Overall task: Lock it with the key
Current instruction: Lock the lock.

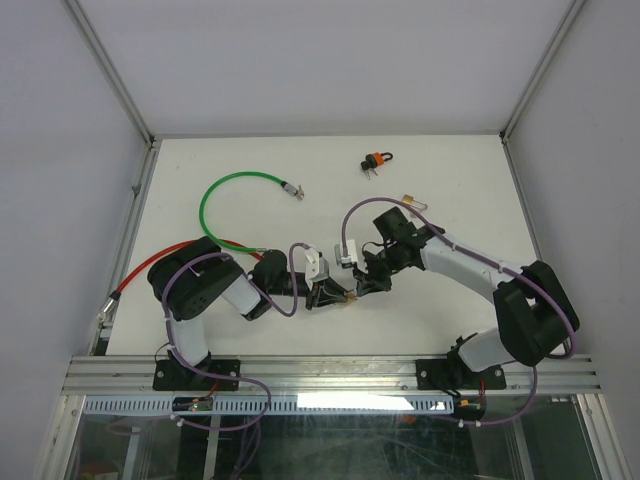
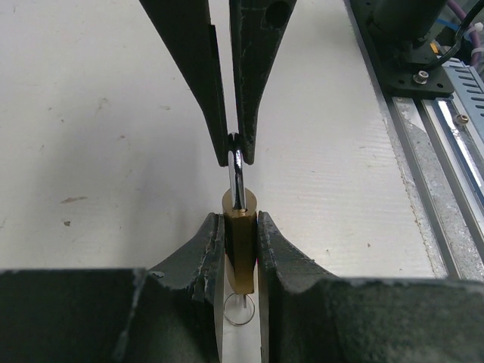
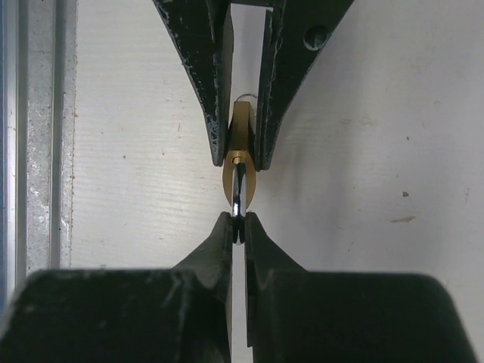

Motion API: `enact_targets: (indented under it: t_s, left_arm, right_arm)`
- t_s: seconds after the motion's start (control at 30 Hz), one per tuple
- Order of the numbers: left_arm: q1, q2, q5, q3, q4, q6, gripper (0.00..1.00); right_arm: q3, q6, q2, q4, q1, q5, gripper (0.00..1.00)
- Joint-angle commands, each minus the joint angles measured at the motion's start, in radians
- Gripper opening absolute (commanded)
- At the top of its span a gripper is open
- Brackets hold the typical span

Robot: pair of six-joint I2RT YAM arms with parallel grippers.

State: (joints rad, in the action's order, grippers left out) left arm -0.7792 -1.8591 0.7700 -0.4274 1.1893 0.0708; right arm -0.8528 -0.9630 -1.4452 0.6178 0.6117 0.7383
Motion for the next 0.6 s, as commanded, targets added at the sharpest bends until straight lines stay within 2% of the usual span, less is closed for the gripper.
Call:
enact_targets:
  t_s: [0.0,0.33,0.57]
  left_arm:
    - [-0.014,-0.061,-0.078,-0.002,-0.050,0.082,0.00]
    - [-0.011,-0.075,-0.123,0.028,0.011,0.084,0.00]
    - [-0.012,-0.069,-0.118,0.030,0.010,0.086,0.00]
  right_arm:
    - [-0.007,0.016,-0.087,-0.076,0.111,0.069,0.00]
    - [-0.022,0.139,-0.088,-0.117,0.124,0.181,0.00]
    - [0.012,0.264,-0.095,-0.255,0.138,0.214,0.00]
